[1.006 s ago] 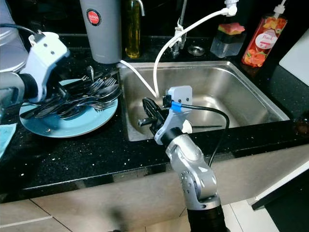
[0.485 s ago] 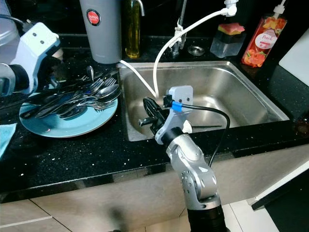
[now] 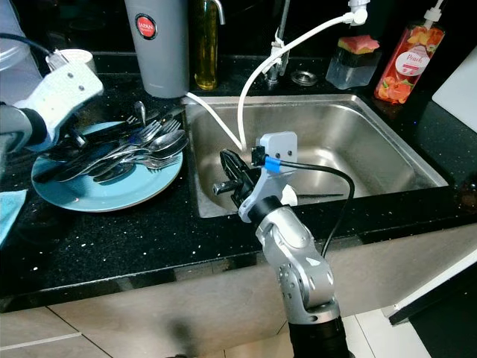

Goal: Kitchen organization

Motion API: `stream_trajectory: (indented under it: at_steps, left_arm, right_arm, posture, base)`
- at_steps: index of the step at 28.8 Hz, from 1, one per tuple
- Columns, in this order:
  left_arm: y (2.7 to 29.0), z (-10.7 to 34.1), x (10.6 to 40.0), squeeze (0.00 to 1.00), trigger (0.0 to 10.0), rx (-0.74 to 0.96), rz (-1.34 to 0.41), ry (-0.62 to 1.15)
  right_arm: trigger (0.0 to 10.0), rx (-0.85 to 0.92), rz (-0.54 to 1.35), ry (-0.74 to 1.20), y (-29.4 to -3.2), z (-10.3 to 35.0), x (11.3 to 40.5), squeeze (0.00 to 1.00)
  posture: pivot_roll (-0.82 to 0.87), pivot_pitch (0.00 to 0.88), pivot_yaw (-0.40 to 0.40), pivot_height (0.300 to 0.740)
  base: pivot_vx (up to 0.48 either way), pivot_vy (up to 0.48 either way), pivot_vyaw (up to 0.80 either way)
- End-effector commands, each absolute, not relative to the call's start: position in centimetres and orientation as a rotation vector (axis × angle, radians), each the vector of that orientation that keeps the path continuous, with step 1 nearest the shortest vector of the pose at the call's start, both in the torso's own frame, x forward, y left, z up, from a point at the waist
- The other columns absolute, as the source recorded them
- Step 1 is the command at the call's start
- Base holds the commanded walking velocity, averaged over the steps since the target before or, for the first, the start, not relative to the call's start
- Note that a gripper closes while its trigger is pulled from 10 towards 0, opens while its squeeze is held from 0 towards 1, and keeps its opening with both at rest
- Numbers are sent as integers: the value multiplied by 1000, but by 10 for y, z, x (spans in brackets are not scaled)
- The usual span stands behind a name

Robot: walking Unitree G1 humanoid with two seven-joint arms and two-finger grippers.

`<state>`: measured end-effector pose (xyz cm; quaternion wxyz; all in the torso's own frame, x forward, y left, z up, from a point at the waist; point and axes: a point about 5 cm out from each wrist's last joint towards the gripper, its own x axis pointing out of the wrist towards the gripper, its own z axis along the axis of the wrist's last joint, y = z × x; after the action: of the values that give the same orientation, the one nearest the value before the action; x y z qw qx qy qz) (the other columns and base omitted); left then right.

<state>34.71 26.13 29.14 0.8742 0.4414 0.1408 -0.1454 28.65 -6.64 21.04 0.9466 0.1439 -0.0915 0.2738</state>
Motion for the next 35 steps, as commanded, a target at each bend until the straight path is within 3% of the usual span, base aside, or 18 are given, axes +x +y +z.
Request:
stream_trajectory:
  at_steps: [1,13,14,15,16,19,20,23,24,35]
  left_arm:
    - [264,290,344,0,10000,960,-320,337]
    - [264,292,344,0,10000,909,-353,387]
    - [265,291,344,0,8667,881,-360,402]
    - [265,291,344,0,8667,881,-360,402]
    - [266,289,344,0,3373,839,-371,414]
    - [266,288,344,0,3137,806,-381,423]
    - [268,284,344,0,2353,766,-384,449]
    - [269,282,345,0,1608,754,-383,461]
    - [270,280,345,0,0,751,-379,475]
    - [268,293,348,0,0,654,-358,416]
  right_arm:
    - [10000,291,551,-178,-66,207,288,0]
    - [10000,289,546,-178,-68,207,288,0]
    - [10000,289,547,-179,-68,207,288,0]
    - [10000,289,547,-179,-68,207,288,0]
    - [10000,290,548,-180,-67,207,288,0]
    - [10000,290,548,-180,-67,207,288,0]
    - [10000,290,548,-180,-67,207,288,0]
    - [10000,290,547,-180,-67,207,288,0]
    - [10000,290,546,-180,-68,207,288,0]
    - [10000,290,547,-178,-68,207,287,0]
  posture:
    - [300,9,-47,740]
    - [299,4,-48,740]
    - [299,4,-47,740]
    - [299,4,-47,740]
    - [300,4,-47,740]
    - [299,5,-46,740]
    - [298,6,-46,740]
    - [298,6,-45,740]
    - [297,7,-45,740]
    - [297,8,-50,740]
  base:
    - [0,0,0]
    - [0,0,0]
    - [0,0,0]
    - [0,0,0]
    - [0,0,0]
    - [0,0,0]
    - [0,0,0]
    - [0,0,0]
    - [0,0,0]
    - [0,0,0]
